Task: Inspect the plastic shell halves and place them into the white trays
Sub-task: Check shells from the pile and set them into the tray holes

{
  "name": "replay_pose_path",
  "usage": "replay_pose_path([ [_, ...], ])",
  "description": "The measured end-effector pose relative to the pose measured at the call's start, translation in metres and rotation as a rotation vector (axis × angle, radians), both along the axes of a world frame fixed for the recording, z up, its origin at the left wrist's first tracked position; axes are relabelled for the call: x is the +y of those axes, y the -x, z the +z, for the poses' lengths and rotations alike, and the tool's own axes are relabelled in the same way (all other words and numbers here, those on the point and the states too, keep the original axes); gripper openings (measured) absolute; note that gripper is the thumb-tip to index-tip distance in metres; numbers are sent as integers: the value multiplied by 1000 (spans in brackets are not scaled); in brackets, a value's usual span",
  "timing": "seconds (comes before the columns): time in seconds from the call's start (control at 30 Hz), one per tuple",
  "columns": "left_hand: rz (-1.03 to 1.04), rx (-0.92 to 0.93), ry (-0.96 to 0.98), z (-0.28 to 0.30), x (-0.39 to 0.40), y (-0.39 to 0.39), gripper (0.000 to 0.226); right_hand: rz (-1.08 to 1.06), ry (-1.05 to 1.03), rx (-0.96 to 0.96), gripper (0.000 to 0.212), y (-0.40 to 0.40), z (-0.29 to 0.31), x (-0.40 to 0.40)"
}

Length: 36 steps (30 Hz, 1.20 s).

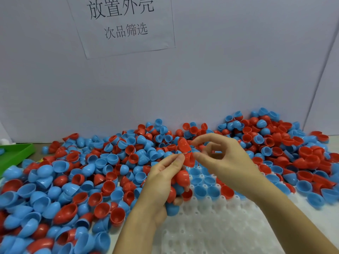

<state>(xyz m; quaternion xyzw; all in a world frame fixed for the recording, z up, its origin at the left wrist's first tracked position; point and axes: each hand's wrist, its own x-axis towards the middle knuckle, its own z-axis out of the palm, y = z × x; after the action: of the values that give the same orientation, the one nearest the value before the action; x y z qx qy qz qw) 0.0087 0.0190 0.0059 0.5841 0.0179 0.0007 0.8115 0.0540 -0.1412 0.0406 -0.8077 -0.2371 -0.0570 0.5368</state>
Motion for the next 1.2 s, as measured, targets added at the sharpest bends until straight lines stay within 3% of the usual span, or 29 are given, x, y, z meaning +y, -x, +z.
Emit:
replay_pose_path([
  [0.07, -45, 17, 1, 1, 2, 0, 26, 33, 79, -91, 23, 1, -4, 3],
  [0.27, -55, 44, -30, 4, 9, 2, 24, -91, 227, -323, 19, 2, -7, 8],
  [0.47, 417, 135, 247, 4, 31, -3, 10, -95, 475, -179, 16, 14, -2, 18],
  [0.53, 455, 147, 295, 5, 34, -2, 9, -13, 580, -112, 13, 26, -1, 27],
  [0.7, 452, 151, 313, 6, 28, -3, 9, 46, 959, -154, 8, 50, -15, 54],
  [0.83, 449, 137, 305, 5, 26, -4, 10, 83, 1066, -169, 31, 57, -28, 66],
  [1.0, 403, 153, 356, 6, 24, -2, 10, 130, 962, -75, 22, 44, -20, 52],
  [1.2, 351, 184, 298, 7, 18, -1, 17, 51, 349, -106, 8, 27, -4, 38],
])
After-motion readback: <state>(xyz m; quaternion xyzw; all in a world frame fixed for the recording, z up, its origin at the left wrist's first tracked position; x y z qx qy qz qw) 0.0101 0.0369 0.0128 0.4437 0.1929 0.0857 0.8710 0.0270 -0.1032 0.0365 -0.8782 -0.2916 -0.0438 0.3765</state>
